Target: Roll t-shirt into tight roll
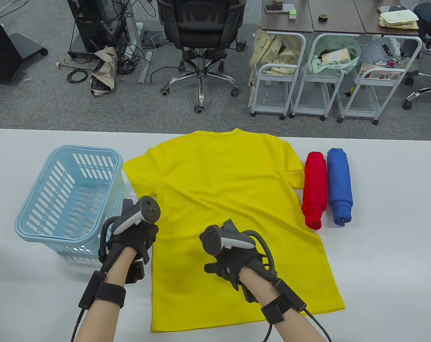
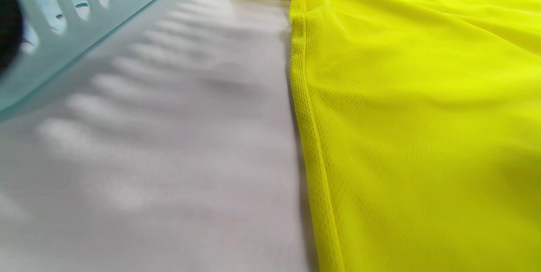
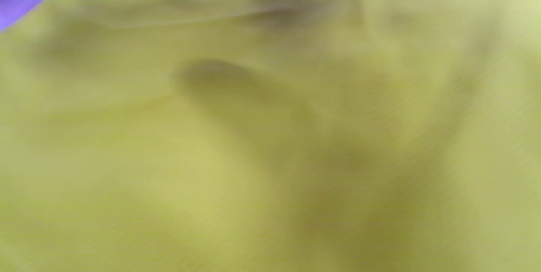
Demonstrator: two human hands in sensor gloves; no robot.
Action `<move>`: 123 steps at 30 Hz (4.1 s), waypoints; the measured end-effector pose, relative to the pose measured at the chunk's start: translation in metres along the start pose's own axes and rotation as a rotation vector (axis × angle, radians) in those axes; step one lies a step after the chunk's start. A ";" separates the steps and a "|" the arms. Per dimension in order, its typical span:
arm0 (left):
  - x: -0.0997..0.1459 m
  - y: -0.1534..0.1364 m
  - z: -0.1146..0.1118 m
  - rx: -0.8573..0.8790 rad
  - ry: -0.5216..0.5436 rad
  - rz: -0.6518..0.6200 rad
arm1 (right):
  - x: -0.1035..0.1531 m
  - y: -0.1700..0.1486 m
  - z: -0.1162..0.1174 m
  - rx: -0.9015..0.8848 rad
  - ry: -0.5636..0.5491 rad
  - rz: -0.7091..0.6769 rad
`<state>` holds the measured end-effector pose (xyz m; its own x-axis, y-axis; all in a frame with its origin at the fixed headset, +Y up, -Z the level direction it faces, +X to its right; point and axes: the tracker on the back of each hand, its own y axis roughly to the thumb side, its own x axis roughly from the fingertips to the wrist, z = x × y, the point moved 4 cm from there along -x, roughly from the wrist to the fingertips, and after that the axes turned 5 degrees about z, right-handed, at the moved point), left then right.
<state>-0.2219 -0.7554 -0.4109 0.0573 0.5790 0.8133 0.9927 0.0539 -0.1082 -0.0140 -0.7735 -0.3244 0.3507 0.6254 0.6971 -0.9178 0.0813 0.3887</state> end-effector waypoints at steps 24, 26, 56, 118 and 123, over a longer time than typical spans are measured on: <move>-0.080 0.008 0.029 -0.041 0.224 0.360 | 0.022 0.061 0.024 0.120 0.000 -0.191; -0.086 0.011 0.031 -0.073 0.224 0.364 | 0.023 0.088 0.031 0.169 0.014 -0.277; -0.025 0.076 0.115 -0.428 0.609 0.310 | 0.079 0.046 -0.042 -0.199 -0.261 -0.425; 0.068 0.111 -0.135 -0.412 -0.110 -0.338 | 0.042 -0.107 0.029 -0.146 -0.095 0.095; 0.067 0.110 -0.136 -0.390 -0.127 -0.344 | 0.046 -0.156 -0.016 -0.342 -0.100 0.204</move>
<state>-0.0945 -0.8209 -0.2907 -0.2681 0.6762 0.6862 0.9189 -0.0343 0.3929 0.1427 -0.7449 -0.3631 0.1560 0.5781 0.8009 -0.9735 0.2274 0.0254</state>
